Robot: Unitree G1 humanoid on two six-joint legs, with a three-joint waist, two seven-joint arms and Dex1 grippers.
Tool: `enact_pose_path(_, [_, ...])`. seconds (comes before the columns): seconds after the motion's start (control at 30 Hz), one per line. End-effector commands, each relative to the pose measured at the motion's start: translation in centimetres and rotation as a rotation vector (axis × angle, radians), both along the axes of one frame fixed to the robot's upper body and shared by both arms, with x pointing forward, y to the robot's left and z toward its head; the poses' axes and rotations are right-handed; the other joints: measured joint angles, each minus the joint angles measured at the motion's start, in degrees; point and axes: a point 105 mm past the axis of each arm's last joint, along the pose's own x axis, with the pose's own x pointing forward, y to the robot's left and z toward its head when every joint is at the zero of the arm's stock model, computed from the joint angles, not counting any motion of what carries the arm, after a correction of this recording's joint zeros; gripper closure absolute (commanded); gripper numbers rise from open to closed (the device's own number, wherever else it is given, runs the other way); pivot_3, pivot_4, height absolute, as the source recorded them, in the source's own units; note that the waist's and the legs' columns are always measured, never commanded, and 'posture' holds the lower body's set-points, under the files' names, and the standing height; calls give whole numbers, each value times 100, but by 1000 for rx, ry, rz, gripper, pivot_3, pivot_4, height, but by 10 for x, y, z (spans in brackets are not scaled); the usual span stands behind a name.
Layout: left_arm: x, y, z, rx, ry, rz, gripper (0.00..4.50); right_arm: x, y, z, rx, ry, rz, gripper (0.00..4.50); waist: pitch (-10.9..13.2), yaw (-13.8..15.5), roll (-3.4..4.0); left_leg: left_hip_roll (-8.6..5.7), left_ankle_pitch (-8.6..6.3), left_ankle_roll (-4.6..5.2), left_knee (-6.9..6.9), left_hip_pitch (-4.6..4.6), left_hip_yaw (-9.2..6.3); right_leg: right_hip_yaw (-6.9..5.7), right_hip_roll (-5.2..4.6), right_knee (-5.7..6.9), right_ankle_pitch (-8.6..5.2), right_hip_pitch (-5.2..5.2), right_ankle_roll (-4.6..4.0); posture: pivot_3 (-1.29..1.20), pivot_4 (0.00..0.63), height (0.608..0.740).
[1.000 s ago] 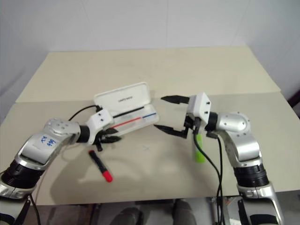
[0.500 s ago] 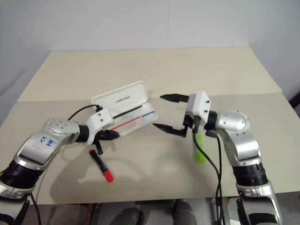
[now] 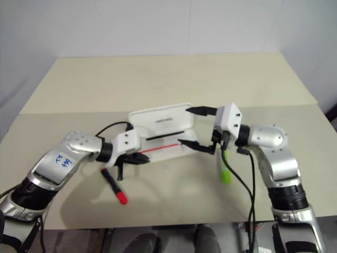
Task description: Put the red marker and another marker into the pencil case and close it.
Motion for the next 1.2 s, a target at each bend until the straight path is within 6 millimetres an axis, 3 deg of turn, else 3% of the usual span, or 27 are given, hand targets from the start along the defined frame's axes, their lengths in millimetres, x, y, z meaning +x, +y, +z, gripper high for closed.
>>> enact_pose_path(0.03, [-6,-3,13,11,-61,-85,4462,-3,-15,10,-5,-50,-35,0,0,0,0,0,0,0,0,0,0,0,0,0,0,0,0,0,150,740])
enact_pose_path(0.27, [-26,8,6,48,-29,-185,4462,-6,-24,8,-19,-49,-72,0,0,-43,-1,2,-2,3,0,2,6,5,1,0,0,0,0,0,150,740])
enact_pose_path(0.57, [-38,19,-7,86,-16,-177,4462,-8,-33,10,-31,-50,-96,0,0,-44,-1,3,-3,5,2,2,10,10,2,0,3,0,1,0,150,740])
enact_pose_path(0.77, [-38,17,-14,83,-19,-171,4462,-24,-48,3,-128,-6,-50,0,1,14,-2,3,-6,10,2,1,13,9,2,-5,3,0,1,0,150,740])
enact_pose_path(1.0, [-33,13,-19,80,-25,-173,4462,-55,-51,-9,-233,73,73,0,1,19,-4,2,-6,13,5,3,24,18,2,-5,8,3,5,0,150,740])
enact_pose_path(1.2, [-31,10,-21,76,-26,-169,4462,-59,-49,-9,-260,70,100,0,1,20,-4,3,0,20,9,7,42,33,5,-17,34,6,7,0,150,740])
